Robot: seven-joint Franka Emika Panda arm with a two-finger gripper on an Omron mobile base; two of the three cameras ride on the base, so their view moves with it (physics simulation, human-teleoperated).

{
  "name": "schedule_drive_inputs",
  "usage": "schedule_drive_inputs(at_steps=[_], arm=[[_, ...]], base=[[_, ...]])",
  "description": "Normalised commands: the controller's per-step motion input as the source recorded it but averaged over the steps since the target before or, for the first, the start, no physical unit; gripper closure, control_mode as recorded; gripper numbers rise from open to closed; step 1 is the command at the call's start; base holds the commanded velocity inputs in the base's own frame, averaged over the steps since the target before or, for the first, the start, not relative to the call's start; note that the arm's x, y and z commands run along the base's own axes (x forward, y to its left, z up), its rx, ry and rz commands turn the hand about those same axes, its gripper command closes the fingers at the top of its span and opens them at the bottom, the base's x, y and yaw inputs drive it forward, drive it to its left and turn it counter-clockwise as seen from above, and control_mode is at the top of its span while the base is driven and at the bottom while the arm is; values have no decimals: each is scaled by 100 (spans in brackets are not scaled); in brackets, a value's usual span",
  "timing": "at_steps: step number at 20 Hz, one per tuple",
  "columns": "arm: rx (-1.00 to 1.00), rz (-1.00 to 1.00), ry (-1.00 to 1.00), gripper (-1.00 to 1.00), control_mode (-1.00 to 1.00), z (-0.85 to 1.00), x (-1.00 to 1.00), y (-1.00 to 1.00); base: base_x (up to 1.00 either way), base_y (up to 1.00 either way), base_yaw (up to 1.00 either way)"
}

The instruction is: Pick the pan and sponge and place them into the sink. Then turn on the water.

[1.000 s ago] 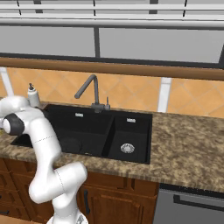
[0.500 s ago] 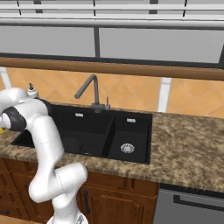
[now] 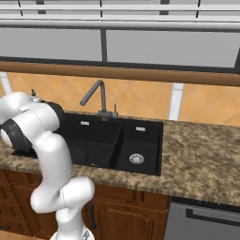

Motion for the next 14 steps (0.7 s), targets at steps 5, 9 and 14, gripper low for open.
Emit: schedule_drive_inputs(at_steps=[5, 9, 14], arm=[[13, 0, 8, 100, -100, 7, 26, -92], [1, 0, 12, 100, -100, -2, 65, -39], [-1, 0, 3, 100, -100, -36, 46, -8]], base=[[0, 0, 0], [0, 0, 0], [0, 0, 0]])
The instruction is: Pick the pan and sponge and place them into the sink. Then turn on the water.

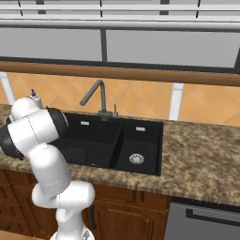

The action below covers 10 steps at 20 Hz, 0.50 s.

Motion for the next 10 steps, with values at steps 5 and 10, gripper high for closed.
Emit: schedule_drive_inputs(at_steps=[5, 10], arm=[[-2, 0, 4, 100, -100, -61, 41, 0], [-3, 0, 8, 100, -100, -52, 54, -1]], base=[[0, 0, 0], [0, 0, 0]])
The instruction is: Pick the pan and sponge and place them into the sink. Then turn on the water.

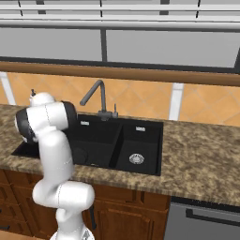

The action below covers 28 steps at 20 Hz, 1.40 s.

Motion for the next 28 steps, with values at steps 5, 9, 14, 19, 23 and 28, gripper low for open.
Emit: schedule_drive_inputs(at_steps=[5, 9, 14, 19, 23, 28], arm=[[-6, 0, 7, 100, -100, -45, 43, 0], [-7, 0, 5, 100, -100, -46, 34, 0], [-5, 0, 4, 100, -100, -46, 33, -1], [-1, 0, 3, 100, -100, -47, 25, -4], [-1, 0, 2, 100, -100, -50, 27, -2], [0, 0, 0, -100, -100, -27, 12, -12]], base=[[0, 0, 0], [0, 0, 0], [0, 0, 0], [0, 0, 0], [0, 0, 0], [0, 0, 0]])
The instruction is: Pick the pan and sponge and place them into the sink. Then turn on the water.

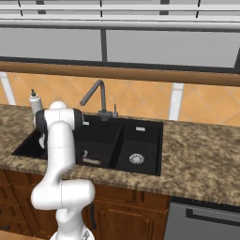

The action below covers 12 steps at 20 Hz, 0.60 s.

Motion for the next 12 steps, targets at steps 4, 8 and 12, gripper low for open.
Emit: schedule_drive_inputs(at_steps=[4, 8, 12], arm=[[0, 0, 0, -100, -100, 9, 0, -4], [0, 0, 0, -100, -100, 42, -12, 0], [2, 0, -2, -100, -100, 70, -27, -8]], base=[[0, 0, 0], [0, 0, 0], [0, 0, 0]])
